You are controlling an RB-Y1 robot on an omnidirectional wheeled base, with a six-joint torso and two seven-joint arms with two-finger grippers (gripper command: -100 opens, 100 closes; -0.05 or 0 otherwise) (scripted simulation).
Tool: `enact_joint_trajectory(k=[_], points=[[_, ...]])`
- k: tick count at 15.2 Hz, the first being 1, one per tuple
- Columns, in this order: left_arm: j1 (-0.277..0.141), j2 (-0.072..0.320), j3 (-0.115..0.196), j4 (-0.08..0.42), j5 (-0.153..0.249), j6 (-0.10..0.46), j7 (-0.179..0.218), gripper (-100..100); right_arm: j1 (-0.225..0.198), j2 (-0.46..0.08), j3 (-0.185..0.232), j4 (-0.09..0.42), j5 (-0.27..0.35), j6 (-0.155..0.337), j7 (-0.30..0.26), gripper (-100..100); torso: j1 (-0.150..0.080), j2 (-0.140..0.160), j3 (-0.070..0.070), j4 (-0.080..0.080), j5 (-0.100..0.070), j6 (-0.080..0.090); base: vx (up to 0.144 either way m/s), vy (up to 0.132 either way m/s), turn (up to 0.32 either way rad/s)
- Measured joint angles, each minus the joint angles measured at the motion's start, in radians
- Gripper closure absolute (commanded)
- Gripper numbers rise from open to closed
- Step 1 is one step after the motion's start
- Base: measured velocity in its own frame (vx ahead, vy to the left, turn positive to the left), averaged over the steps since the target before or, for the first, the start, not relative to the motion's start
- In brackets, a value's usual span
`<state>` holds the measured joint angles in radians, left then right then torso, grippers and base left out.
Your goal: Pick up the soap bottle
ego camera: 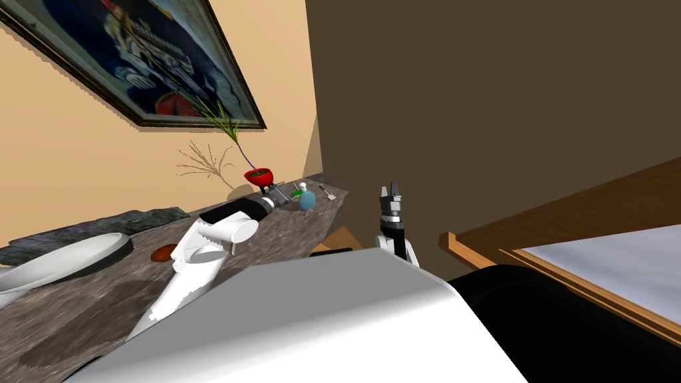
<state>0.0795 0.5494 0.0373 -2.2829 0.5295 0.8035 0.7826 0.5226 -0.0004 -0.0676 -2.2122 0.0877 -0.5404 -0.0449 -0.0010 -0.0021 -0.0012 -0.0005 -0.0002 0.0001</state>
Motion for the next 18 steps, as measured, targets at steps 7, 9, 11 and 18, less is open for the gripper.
enact_joint_trajectory(k=[7, 9, 11, 18], points=[[-0.053, 0.037, 0.000, 0.017, 0.047, 0.143, 0.079, -100, 0.000, 0.000, 0.000, 0.000, 0.000, 0.000, 0.000, 0, 0.000, 0.000, 0.000, 0.000, 0.000, 0.000, 0.025, -0.009, -0.038], [-0.061, 0.042, 0.001, 0.020, 0.054, 0.179, 0.093, -100, 0.000, 0.000, 0.000, 0.000, 0.000, 0.000, 0.000, 0, 0.000, 0.001, 0.000, 0.000, 0.000, 0.000, 0.017, -0.005, -0.026], [-0.083, 0.056, 0.002, 0.027, 0.073, 0.219, 0.118, -100, 0.000, 0.000, 0.000, 0.000, 0.000, 0.000, 0.000, 0, 0.000, 0.000, 0.000, 0.000, 0.000, 0.000, 0.029, -0.007, -0.042], [-0.132, 0.089, 0.002, 0.047, 0.119, 0.352, 0.192, -100, 0.000, 0.000, 0.000, 0.000, 0.000, 0.000, 0.000, 0, 0.000, 0.000, 0.000, 0.000, 0.000, 0.000, 0.025, -0.009, -0.036]])
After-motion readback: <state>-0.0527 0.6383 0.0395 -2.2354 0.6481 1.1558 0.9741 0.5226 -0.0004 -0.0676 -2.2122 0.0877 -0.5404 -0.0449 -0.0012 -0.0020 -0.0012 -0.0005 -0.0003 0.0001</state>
